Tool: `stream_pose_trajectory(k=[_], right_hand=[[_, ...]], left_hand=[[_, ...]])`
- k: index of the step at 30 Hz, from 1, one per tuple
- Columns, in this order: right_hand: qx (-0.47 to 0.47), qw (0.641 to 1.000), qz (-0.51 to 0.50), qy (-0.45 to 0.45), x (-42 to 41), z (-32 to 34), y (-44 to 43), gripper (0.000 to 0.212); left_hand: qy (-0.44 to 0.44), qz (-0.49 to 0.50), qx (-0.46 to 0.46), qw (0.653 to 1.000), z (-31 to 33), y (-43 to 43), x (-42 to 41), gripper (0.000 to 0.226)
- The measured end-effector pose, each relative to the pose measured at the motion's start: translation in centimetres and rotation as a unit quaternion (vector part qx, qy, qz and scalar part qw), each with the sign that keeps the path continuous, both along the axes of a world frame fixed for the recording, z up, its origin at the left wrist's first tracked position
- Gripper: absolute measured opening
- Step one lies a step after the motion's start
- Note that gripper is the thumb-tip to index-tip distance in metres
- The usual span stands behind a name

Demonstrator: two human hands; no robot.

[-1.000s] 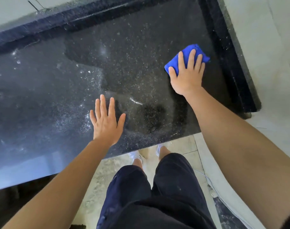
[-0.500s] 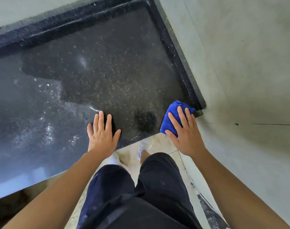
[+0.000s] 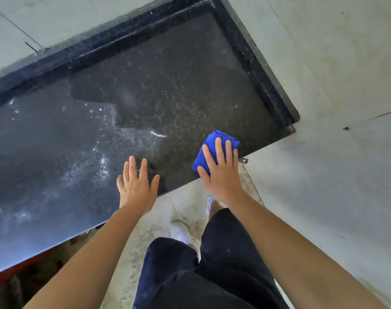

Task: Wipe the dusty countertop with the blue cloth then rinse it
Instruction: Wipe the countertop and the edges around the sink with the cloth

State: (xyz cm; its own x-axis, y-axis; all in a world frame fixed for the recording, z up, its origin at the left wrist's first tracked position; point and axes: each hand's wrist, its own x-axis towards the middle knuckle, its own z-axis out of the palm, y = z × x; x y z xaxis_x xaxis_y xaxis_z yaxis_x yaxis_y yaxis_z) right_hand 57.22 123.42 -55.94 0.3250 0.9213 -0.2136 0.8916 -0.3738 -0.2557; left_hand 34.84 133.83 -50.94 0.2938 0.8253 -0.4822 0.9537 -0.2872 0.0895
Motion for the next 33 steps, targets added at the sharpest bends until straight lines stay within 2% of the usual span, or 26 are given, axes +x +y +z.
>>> stream_pose_trajectory(k=[4, 8, 11, 14, 19, 25, 29, 31, 33], right_hand=[[0.003, 0.988, 0.155, 0.011, -8.5, 0.1, 0.3, 0.063], [0.007, 0.975, 0.223, -0.002, -7.5, 0.0, -0.3, 0.057], [-0.001, 0.977, 0.210, -0.033, -2.5, 0.2, -0.6, 0.056], [-0.032, 0.984, 0.173, -0.025, 0.1, 0.8, 0.2, 0.059], [-0.031, 0.999, 0.038, -0.003, -6.7, 0.7, 3.3, 0.069], [0.014, 0.978, 0.208, 0.027, -17.1, 0.4, 6.8, 0.073], [0.023, 0.955, 0.297, 0.010, -13.1, 0.1, 7.5, 0.067], [0.030, 0.961, 0.273, -0.018, -8.4, -0.1, 7.5, 0.065], [0.014, 0.978, 0.201, -0.049, -3.0, -0.1, 7.6, 0.066]], left_hand=[[-0.011, 0.017, 0.015, 1.000, -0.1, -1.1, -3.9, 0.067], [0.011, 0.028, -0.002, 1.000, -0.5, -1.9, -6.3, 0.066], [0.029, 0.021, -0.021, 0.999, -1.0, -2.3, -7.2, 0.065], [0.013, 0.023, -0.010, 1.000, -1.4, -2.8, -7.8, 0.064], [-0.022, 0.101, 0.013, 0.995, -2.0, -3.0, -9.8, 0.065], [-0.013, 0.156, 0.057, 0.986, -1.7, -1.7, -13.4, 0.065], [0.011, 0.167, 0.051, 0.985, -1.1, 0.1, -14.3, 0.066], [0.015, 0.164, 0.032, 0.986, -1.4, 1.4, -13.7, 0.068], [0.010, 0.172, 0.008, 0.985, -2.3, 2.4, -12.7, 0.071]])
